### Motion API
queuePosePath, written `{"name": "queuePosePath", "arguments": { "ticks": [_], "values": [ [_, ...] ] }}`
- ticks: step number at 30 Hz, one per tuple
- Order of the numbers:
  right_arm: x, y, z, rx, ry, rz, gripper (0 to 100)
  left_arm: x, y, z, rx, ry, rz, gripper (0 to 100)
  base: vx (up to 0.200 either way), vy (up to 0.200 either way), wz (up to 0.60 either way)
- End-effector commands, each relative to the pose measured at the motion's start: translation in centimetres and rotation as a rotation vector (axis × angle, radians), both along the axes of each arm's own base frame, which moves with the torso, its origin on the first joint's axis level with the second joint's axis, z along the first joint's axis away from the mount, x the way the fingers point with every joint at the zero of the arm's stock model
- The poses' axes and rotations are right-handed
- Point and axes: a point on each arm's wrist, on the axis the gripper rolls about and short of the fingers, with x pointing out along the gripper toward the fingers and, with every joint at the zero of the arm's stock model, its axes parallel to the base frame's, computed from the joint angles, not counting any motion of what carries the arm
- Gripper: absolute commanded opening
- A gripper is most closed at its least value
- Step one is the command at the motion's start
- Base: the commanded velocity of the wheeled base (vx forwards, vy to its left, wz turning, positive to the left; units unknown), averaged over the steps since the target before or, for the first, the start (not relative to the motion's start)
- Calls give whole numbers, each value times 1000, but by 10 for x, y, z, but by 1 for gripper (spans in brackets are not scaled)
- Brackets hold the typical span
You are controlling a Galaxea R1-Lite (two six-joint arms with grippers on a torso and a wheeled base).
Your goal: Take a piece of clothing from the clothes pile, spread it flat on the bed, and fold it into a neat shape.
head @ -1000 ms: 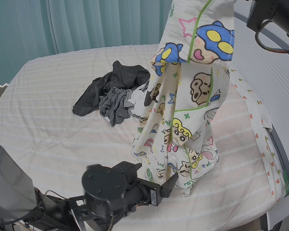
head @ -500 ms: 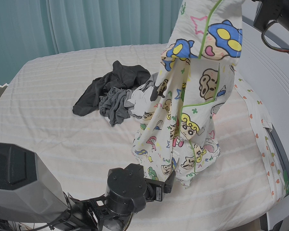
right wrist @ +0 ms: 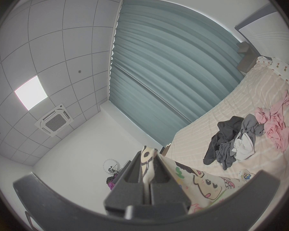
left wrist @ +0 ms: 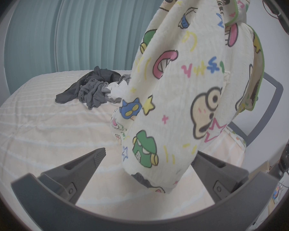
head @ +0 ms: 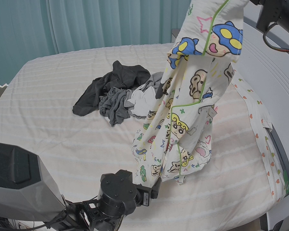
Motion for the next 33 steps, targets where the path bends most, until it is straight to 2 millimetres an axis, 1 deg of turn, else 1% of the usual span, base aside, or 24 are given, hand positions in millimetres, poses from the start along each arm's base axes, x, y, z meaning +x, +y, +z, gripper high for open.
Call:
{"name": "queuePosePath", "arguments": {
  "ticks": [1,6,11,12,14,17,19,23,25,27,31,32,33],
  "values": [
    [2,-2,0,1,-1,-13,0,-8,7,-2,22,15,-7,100,0,0,0],
    [12,-6,-2,-8,6,-47,0,-14,15,9,-4,3,-16,100,0,0,0],
    [13,-7,-2,-5,5,-51,0,-13,18,13,-10,-10,-10,100,0,0,0],
    [12,-7,-1,-3,2,-51,0,-14,18,15,-15,-12,-13,100,0,0,0],
    [13,-7,0,-2,1,-53,0,-21,24,24,-50,-10,-59,100,0,0,0],
    [15,-6,-1,-3,2,-53,0,-29,32,25,-67,28,-157,100,0,0,0],
    [15,-6,0,0,-1,-53,0,-31,34,24,-71,39,-179,100,0,0,0],
    [14,-6,2,5,-7,-51,0,-37,39,19,-57,78,-225,100,0,0,0],
    [14,-6,4,10,-13,-51,0,-42,43,16,-56,114,-293,100,0,0,0],
    [15,-5,4,9,-12,-51,0,-46,43,15,-60,132,-338,100,0,0,0],
    [14,-7,10,22,-25,-53,0,-47,43,15,-62,139,-353,100,0,0,0],
    [15,-7,10,21,-24,-57,0,-49,45,15,-65,142,-365,100,0,0,0],
    [17,-8,9,17,-21,-68,0,-49,45,20,-89,131,-381,100,0,0,0]
  ]
}}
